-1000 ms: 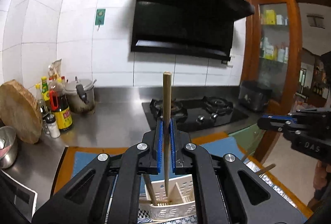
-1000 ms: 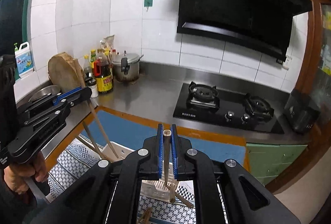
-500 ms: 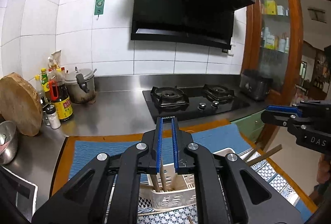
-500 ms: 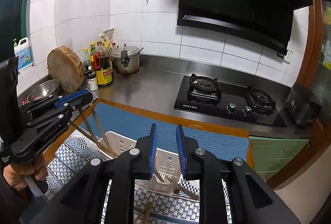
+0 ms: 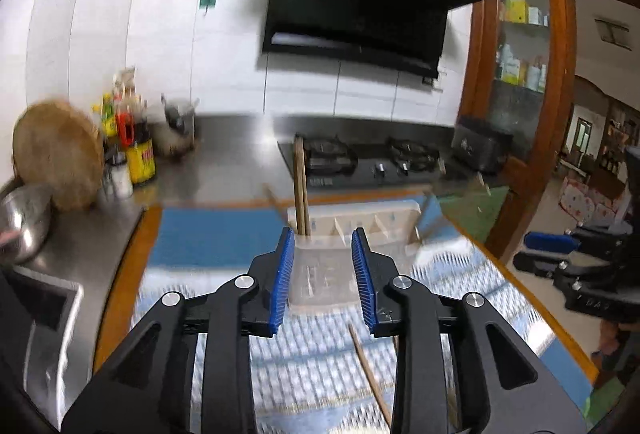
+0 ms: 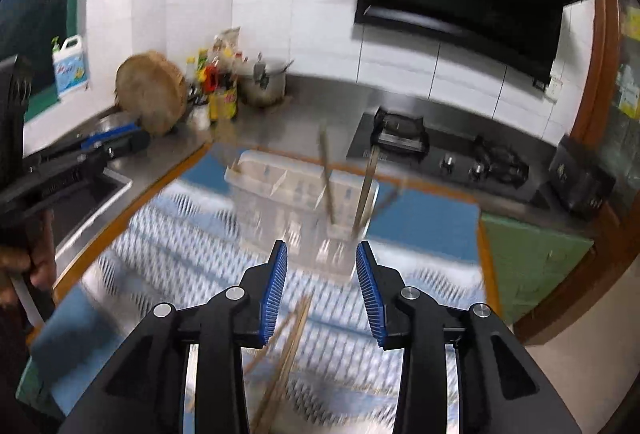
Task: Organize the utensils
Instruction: 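Lower both tools to the loose chopsticks and close each on one chopstick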
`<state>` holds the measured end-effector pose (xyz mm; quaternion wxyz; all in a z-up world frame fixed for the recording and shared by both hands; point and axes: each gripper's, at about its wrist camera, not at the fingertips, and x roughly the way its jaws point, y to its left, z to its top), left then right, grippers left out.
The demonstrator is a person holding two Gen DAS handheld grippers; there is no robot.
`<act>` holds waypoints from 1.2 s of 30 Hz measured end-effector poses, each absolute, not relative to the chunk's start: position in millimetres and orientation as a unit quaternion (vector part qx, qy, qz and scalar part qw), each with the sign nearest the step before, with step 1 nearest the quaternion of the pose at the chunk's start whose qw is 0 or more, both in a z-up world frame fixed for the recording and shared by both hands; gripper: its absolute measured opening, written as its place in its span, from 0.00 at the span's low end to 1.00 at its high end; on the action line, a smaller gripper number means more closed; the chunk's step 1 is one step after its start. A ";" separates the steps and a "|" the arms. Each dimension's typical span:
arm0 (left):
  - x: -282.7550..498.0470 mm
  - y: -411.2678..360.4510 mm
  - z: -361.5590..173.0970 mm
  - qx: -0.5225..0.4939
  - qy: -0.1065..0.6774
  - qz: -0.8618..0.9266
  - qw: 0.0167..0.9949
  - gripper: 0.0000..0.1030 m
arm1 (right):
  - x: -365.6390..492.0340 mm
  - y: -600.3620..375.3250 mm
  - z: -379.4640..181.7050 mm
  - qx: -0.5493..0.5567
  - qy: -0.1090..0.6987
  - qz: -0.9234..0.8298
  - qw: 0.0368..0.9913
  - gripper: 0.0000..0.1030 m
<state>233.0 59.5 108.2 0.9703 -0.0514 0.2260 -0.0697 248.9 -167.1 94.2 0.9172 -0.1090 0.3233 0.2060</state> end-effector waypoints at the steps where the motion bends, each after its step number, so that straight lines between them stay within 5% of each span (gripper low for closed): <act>1: 226.7 60.4 100.2 -0.057 0.232 -0.068 0.969 0.31 | 241.0 -169.4 82.2 -0.108 0.330 0.204 0.915 0.34; 15: 171.4 38.5 -6.3 -0.073 0.331 -0.078 0.938 0.32 | 200.2 -173.7 -53.4 -0.062 0.440 0.195 0.874 0.21; 36: 176.7 -10.7 -67.5 -0.083 0.411 -0.119 0.900 0.30 | 192.4 -164.0 -77.5 -0.093 0.451 0.174 0.870 0.07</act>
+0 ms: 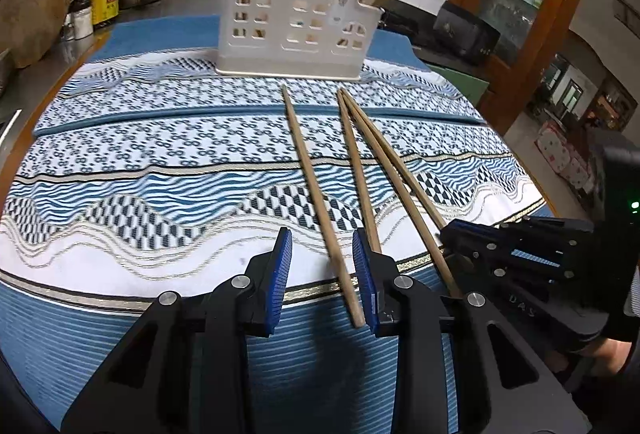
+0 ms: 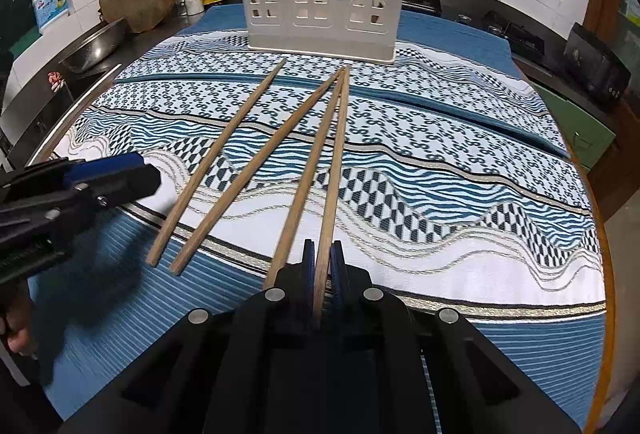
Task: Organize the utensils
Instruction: 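Lower both tools to the loose chopsticks and close each on one chopstick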
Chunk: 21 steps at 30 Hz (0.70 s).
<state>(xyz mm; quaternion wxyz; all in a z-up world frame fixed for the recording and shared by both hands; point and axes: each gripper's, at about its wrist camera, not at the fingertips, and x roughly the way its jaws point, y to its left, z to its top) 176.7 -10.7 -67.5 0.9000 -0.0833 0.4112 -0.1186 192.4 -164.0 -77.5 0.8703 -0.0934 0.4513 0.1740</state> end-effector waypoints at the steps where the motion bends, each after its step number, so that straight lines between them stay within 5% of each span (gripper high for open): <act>1: 177.8 -11.9 -68.4 -0.082 0.413 -0.118 0.899 0.30 | 192.6 -166.8 -77.4 -0.092 0.452 0.171 0.871 0.07; 15: 196.2 -29.6 -78.7 -0.034 0.430 -0.091 0.898 0.11 | 193.9 -179.7 -78.9 -0.082 0.449 0.167 0.874 0.07; 21: 199.1 -25.8 -77.3 -0.038 0.435 -0.087 0.895 0.11 | 194.4 -181.0 -79.0 -0.080 0.447 0.171 0.874 0.07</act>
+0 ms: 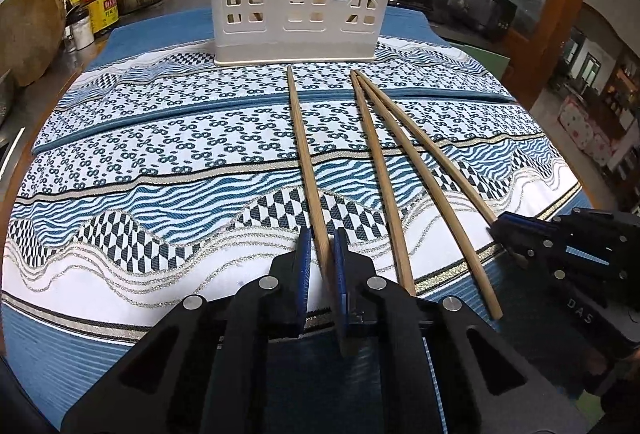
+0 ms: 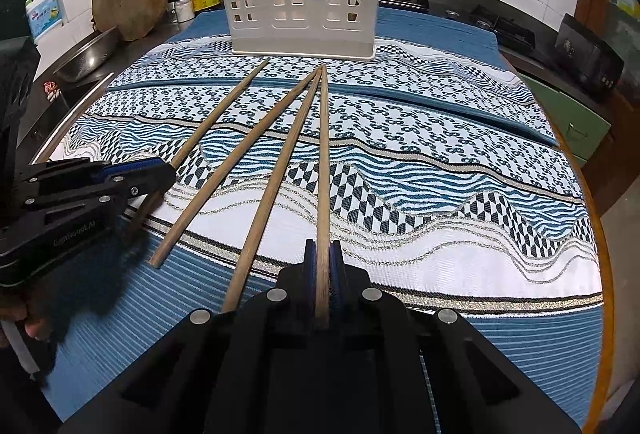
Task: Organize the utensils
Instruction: 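Lower both tools to the loose chopsticks and close each on one chopstick, then lift both chopsticks over the white holder and lower them into its slots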
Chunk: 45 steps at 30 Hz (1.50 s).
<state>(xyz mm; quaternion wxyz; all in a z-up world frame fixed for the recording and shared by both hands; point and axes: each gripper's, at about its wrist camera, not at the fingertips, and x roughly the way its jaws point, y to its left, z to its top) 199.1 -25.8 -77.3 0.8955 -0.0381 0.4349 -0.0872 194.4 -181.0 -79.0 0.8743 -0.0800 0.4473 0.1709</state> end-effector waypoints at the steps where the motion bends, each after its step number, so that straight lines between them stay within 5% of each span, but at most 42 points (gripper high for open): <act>1: 198.6 -26.3 -77.4 -0.042 0.436 -0.090 0.895 0.11 | 194.4 -181.3 -79.1 -0.079 0.447 0.171 0.874 0.07; 19: 196.0 -25.4 -60.5 -0.011 0.411 -0.083 0.908 0.05 | 189.7 -186.0 -64.3 -0.068 0.422 0.178 0.886 0.07; 45: 223.3 13.6 51.7 0.004 0.299 -0.118 0.947 0.05 | 246.1 -179.5 116.7 -0.093 0.308 0.216 0.922 0.06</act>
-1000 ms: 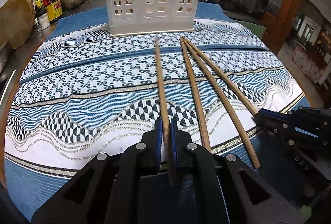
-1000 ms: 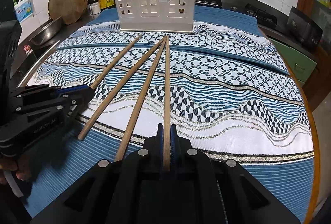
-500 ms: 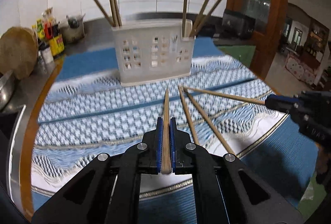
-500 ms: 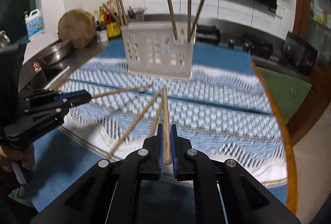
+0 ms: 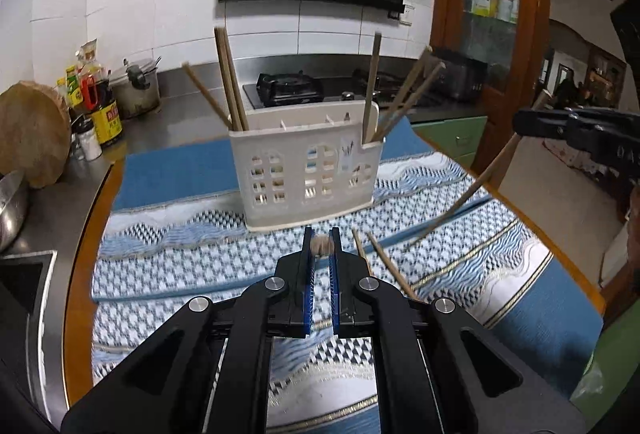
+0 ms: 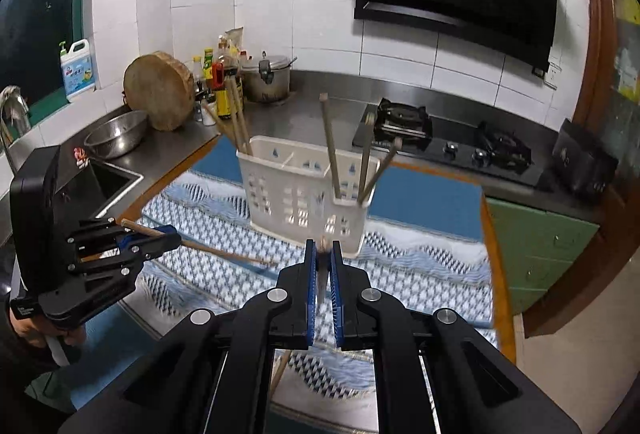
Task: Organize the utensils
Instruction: 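Lift both chopsticks over the white holder and lower them into its slots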
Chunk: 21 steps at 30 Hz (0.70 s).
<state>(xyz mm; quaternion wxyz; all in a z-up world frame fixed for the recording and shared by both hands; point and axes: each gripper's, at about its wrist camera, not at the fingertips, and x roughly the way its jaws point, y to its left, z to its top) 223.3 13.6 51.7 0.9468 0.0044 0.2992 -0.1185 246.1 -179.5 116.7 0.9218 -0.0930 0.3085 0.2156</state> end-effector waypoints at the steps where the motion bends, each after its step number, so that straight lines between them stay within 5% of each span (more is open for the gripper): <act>1: 226.6 15.5 55.2 0.004 0.297 -0.120 0.947 0.05 | 250.8 -179.1 123.1 -0.090 0.309 0.219 0.921 0.06; 21: 274.5 18.4 175.8 0.017 0.203 -0.113 0.972 0.05 | 322.7 -155.6 211.1 -0.097 0.260 0.208 0.938 0.06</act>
